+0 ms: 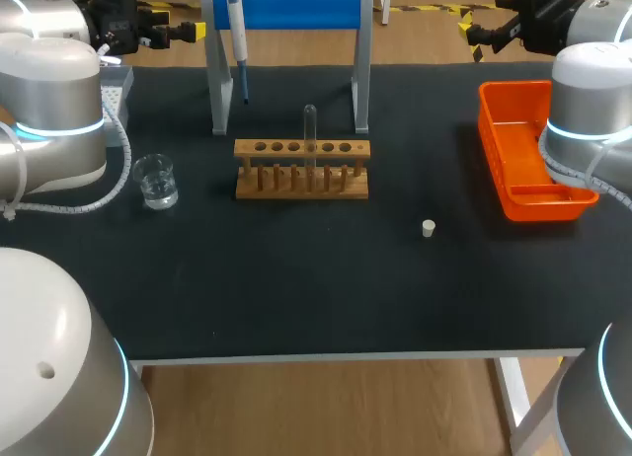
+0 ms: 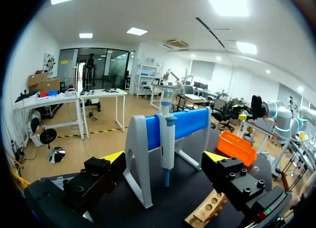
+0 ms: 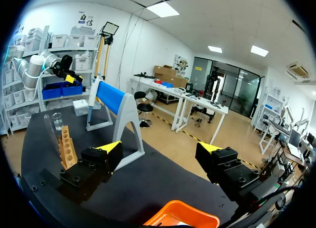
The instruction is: Invert the test tube, pick up the pipette, mount the tip to pipette, aspirate from beaker and dispense into the tube, eject the tip, return the pipette, and cap with the stopper.
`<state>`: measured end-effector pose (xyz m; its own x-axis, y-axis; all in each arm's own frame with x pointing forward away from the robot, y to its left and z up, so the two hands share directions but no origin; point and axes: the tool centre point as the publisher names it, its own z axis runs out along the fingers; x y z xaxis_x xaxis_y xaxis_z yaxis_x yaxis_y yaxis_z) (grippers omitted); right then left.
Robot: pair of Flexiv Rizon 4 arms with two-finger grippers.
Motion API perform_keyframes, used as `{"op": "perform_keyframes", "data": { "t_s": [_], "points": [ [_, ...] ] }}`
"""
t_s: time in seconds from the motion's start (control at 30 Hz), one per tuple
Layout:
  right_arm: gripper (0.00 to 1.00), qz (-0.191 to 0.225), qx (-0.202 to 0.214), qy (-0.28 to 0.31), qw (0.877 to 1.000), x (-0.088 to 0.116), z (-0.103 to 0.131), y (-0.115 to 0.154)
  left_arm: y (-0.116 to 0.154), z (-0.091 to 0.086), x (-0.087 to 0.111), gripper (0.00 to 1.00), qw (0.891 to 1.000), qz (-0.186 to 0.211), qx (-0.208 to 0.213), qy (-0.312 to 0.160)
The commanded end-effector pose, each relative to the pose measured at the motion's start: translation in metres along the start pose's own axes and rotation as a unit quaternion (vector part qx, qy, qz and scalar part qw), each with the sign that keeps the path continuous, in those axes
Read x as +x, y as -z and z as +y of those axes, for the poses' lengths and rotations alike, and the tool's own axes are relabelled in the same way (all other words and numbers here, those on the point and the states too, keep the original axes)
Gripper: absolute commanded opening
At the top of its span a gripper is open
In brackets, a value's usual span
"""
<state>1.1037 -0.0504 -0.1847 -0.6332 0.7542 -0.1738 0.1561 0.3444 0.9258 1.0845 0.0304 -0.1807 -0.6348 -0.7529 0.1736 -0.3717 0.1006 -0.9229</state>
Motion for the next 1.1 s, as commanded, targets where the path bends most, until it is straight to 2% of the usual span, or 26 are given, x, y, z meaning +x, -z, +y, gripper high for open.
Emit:
{"op": "perform_keyframes", "data": {
  "t_s": [0.03,0.53,0.7,0.83,1.1],
  "points": [
    [1.0,0.0,0.0,0.0,1.0,0.0,0.0,0.0,0.0,0.001,0.0,1.0,1.0,0.0,0.002,0.0],
    [1.0,0.0,0.0,0.0,1.0,0.0,0.0,0.0,0.0,0.001,0.0,1.0,1.0,0.0,0.002,0.0],
    [1.0,0.03,-0.028,-0.006,0.999,0.02,0.003,0.036,0.0,0.001,0.0,1.0,1.0,0.0,0.002,0.0],
    [1.0,0.049,-0.041,-0.012,0.998,0.04,-0.005,0.068,0.0,0.001,0.0,1.0,1.0,0.0,0.002,0.0],
    [1.0,0.1,-0.053,-0.03,0.993,0.094,-0.024,0.116,0.0,0.001,0.0,1.0,1.0,0.0,0.002,0.0]
  ]
}}
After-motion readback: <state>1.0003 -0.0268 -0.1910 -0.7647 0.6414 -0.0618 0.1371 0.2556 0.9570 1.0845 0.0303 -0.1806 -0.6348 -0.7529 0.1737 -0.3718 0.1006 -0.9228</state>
